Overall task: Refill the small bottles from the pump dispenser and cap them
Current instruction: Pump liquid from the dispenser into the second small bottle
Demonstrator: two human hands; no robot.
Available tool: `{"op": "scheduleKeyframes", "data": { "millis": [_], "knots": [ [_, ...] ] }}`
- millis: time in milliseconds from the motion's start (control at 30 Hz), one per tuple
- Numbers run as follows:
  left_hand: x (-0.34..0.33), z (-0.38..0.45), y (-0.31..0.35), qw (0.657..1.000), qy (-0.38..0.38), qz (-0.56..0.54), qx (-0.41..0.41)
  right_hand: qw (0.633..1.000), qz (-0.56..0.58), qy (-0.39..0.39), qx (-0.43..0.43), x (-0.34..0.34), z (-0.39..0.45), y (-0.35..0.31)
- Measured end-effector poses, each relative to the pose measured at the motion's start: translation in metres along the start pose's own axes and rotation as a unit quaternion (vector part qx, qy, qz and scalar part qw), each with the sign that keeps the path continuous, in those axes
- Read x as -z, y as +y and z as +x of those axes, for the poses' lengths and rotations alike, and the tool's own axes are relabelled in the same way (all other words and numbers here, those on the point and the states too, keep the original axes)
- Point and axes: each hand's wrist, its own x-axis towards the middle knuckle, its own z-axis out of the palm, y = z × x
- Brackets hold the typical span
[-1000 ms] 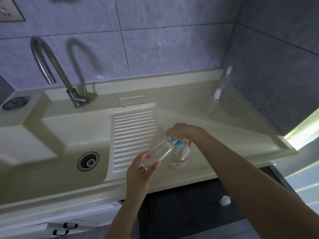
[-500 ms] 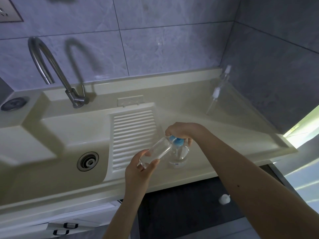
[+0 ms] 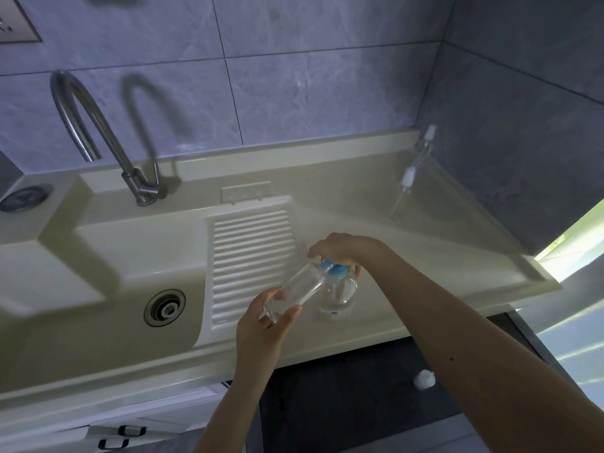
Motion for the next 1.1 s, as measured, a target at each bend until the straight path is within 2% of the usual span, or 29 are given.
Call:
{"op": "scheduleKeyframes", "data": {
  "millis": [133,267,333,433,500,633,767,933,1000,1100],
  "knots": [
    [0.001,0.001,0.004,1.000,-0.002,-0.001,-0.006,0.993,0.077,-0.080,-0.026,0.006,-0.011,-0.001],
    [0.000,0.000,0.006,1.000,0.004,0.000,-0.012,0.993,0.103,-0.056,-0.016,0.004,-0.012,-0.002],
    [0.000,0.000,0.007,1.000,0.002,0.001,-0.020,0.998,0.058,-0.030,0.017,0.003,-0.012,-0.002],
    [0.000,-0.002,0.003,1.000,0.000,0.002,-0.022,0.997,-0.074,0.010,0.034,0.001,-0.012,-0.003],
    [-0.001,-0.002,0.000,1.000,0.003,0.004,-0.015,0.994,-0.097,0.043,0.025,0.000,-0.011,-0.004],
    [-0.001,-0.002,-0.001,1.000,0.004,0.014,-0.003,0.986,-0.155,0.044,0.048,-0.003,-0.006,-0.001],
    [0.000,-0.002,-0.002,1.000,-0.009,0.018,0.002,0.998,-0.045,0.048,0.006,-0.004,-0.001,0.000],
    [0.000,-0.002,-0.005,0.996,0.020,0.079,-0.021,0.995,0.053,-0.050,-0.062,0.002,-0.004,-0.001],
    [-0.002,-0.001,-0.004,0.994,0.015,0.100,-0.030,0.993,0.060,-0.066,-0.081,0.003,-0.004,-0.001],
    [-0.005,0.001,-0.006,0.991,0.011,0.123,-0.045,0.995,0.059,-0.052,-0.060,0.003,-0.011,-0.006]
  ]
}}
